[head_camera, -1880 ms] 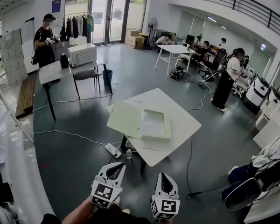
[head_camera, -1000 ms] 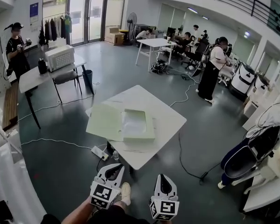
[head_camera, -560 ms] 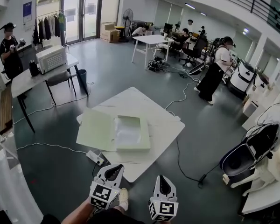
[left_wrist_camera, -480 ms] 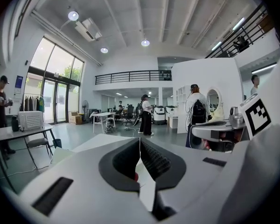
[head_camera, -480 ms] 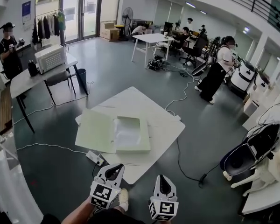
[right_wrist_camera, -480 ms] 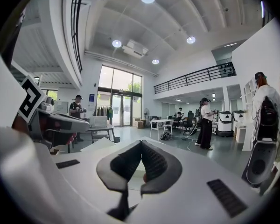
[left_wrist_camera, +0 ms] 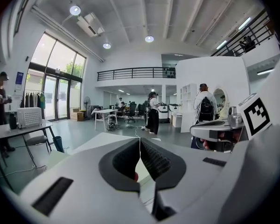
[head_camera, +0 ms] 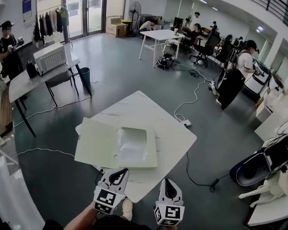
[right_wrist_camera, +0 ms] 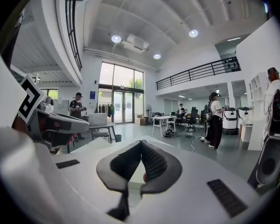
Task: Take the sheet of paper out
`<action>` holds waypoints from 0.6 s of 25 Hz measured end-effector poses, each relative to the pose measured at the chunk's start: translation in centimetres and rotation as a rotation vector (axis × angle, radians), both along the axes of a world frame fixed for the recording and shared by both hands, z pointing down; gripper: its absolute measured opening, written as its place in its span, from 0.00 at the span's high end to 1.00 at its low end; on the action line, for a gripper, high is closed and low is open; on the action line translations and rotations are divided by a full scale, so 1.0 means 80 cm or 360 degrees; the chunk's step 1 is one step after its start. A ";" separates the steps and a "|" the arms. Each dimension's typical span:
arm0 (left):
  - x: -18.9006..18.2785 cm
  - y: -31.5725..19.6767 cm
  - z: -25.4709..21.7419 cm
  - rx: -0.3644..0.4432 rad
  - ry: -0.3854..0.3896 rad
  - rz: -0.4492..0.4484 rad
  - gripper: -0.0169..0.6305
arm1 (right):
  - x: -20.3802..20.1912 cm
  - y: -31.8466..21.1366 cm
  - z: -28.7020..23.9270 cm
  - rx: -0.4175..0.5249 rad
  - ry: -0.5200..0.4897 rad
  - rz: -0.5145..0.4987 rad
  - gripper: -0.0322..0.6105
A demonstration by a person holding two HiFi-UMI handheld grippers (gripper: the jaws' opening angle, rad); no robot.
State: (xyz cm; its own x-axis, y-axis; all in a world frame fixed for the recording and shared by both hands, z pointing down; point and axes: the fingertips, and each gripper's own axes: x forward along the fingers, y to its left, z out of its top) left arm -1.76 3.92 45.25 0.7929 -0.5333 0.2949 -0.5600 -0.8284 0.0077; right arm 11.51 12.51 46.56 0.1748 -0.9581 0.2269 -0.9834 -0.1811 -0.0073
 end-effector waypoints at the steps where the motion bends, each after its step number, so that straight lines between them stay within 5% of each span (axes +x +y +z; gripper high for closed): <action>1: 0.001 -0.011 0.000 0.0000 0.0003 -0.0011 0.94 | 0.001 -0.013 0.001 -0.0005 0.0000 -0.0015 0.92; 15: -0.032 -0.135 0.012 -0.0026 0.0021 -0.0197 0.94 | -0.035 -0.171 0.008 -0.0035 0.0019 -0.0268 0.92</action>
State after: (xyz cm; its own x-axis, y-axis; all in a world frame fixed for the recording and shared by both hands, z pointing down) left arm -4.34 -6.91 46.25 0.7254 -0.6224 0.2941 -0.6576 -0.7528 0.0289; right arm 8.69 -1.14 47.17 0.0149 -0.9689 0.2469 -0.9999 -0.0136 0.0067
